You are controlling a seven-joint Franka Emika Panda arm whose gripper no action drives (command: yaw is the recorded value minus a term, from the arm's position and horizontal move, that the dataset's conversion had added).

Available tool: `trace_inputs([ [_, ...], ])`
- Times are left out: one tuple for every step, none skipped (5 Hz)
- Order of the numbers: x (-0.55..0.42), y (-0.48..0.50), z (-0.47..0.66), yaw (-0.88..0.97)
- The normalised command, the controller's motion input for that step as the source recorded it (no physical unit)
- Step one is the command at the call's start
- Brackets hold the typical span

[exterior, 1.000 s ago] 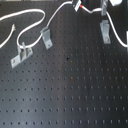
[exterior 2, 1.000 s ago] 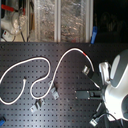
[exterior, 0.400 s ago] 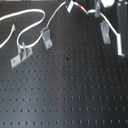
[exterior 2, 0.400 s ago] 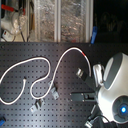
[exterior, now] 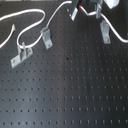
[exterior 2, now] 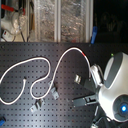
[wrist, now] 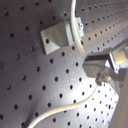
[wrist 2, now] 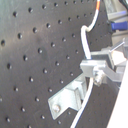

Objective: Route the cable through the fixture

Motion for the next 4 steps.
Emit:
trace_inputs([
  [-0.182, 0.116, 0.15, 0.39],
  [-0.283, -0.002, 0.15, 0.58],
  [-0.275, 0.012, 0.16, 0.58],
  [-0.202, 0.221, 0.20, 0.45],
])
